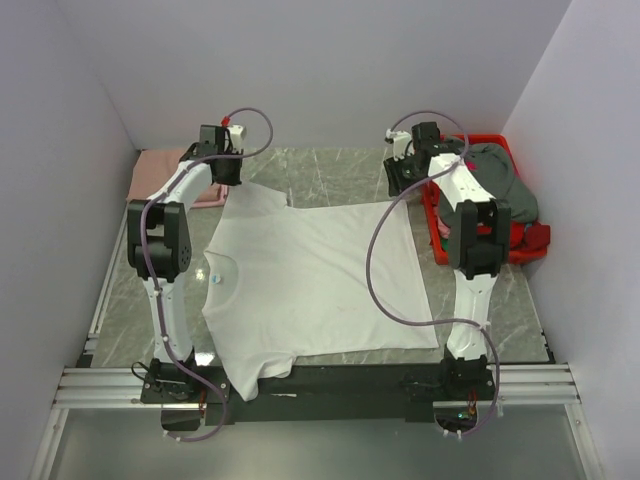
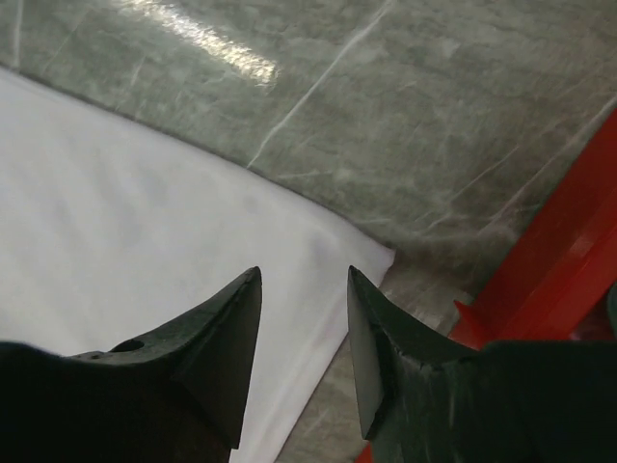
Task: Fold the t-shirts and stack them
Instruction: Flatten the tshirt out
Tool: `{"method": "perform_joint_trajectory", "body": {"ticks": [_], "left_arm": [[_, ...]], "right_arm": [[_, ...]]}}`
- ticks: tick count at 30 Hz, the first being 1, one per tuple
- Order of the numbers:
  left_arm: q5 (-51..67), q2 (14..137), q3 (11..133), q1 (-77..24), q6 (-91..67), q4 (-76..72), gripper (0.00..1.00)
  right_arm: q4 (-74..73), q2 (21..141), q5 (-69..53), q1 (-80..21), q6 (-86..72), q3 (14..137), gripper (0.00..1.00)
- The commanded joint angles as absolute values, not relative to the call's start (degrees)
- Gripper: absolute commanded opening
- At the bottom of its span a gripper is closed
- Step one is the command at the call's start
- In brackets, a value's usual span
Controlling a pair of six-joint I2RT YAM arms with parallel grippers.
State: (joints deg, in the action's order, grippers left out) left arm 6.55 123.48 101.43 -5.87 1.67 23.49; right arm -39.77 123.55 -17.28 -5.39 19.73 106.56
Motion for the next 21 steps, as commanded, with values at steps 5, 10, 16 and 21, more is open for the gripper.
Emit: {"method": "perform_joint_trajectory", "body": {"ticks": [5,10,16,21], "left_arm": [[5.27,120.59,100.02,-5.98,0.53,21.44,0.0],[5.45,120.76,100.64,-5.98,0.88,21.97,0.0],[5.71,121.2,100.99,-5.98,1.14,22.23,0.0],[5.98,121.29,101.16,-5.98,1.05,22.32,0.0]], "right_arm": [[-42.63,130.07,-11.0,-5.89,19.6,115.57,0.46],[-43.86,131.57,-9.06,-5.71,21.27,116.63,0.4],[-44.73,131.66,-6.68,-5.71,23.03,116.1,0.4],[-45.61,132.97,-6.06,-5.71,23.12,117.59,0.41]]}}
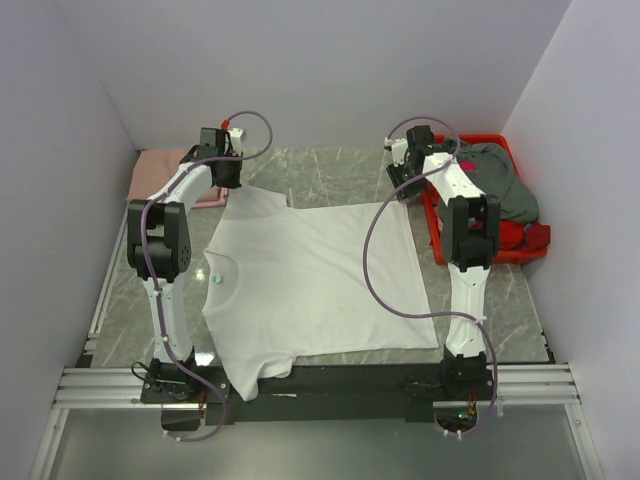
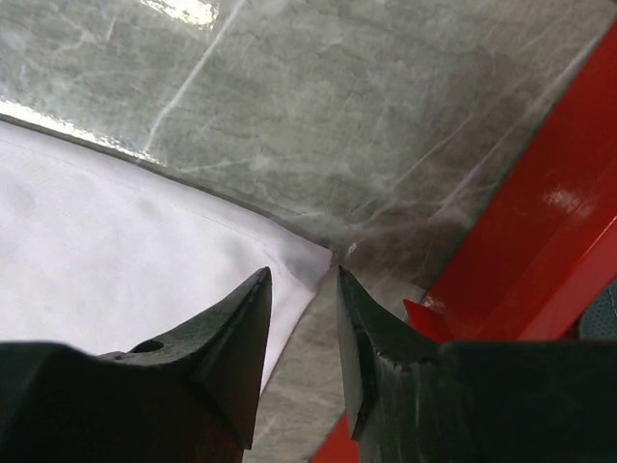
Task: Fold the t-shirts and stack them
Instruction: Flatten the tshirt out
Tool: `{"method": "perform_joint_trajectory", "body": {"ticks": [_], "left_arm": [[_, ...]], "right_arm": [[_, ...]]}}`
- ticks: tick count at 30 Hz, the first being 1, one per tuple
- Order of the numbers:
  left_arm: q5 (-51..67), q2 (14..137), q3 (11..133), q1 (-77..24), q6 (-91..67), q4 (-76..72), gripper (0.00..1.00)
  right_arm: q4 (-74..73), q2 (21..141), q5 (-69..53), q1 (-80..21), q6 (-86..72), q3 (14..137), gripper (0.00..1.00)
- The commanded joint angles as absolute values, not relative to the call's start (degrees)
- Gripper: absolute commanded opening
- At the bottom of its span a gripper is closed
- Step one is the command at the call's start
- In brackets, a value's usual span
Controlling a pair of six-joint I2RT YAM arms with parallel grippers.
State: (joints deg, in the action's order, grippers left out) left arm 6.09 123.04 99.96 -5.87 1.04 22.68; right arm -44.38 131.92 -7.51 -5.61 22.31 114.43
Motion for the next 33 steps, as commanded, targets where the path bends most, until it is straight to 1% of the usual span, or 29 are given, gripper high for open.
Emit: {"method": "perform_joint_trajectory", "body": {"ticks": [1,7,16,19,21,23,25,26,29,32,33], "left_arm": [[5.98,121.29,101.08,-5.98,1.05,22.32,0.0],[6.15,121.29,100.99,-5.98,1.05,22.32,0.0],[6.5,121.82,101.51,-5.89,0.97,22.59,0.0],[6.68,121.91,101.6,-5.89,0.97,22.59,0.0],[6.68,121.82,101.69,-5.89,0.88,22.5,0.0],[6.77,121.73,101.6,-5.89,0.88,22.41,0.0],[6.85,121.29,101.6,-5.89,0.62,22.06,0.0],[7.03,121.12,101.6,-5.8,0.53,21.89,0.0],[8.52,119.1,100.99,-5.36,0.44,20.57,0.0],[9.58,114.62,98.53,-4.57,-2.98,17.76,0.0],[9.75,111.65,96.79,-4.48,-3.34,17.06,0.0]], "right_arm": [[-45.88,133.85,-5.89,-5.8,22.94,118.12,0.41],[-47.72,137.1,-5.45,-5.71,22.85,121.55,0.41],[-48.34,138.6,-4.75,-5.54,23.2,121.73,0.38],[-48.95,139.3,-5.36,-5.45,23.12,122.69,0.33],[-48.78,139.31,-5.62,-5.36,23.03,123.05,0.25],[-48.87,139.31,-6.06,-5.27,23.29,123.48,0.14],[-48.96,138.78,-7.03,-5.27,23.47,123.66,0.07],[-48.87,138.26,-7.73,-5.27,23.55,123.4,0.0],[-46.85,133.26,-10.8,-5.27,22.51,120.34,0.0],[-45.44,125.53,-13.79,-6.32,22.06,116.21,0.0],[-44.66,121.16,-14.41,-6.68,21.97,115.06,0.0]]}}
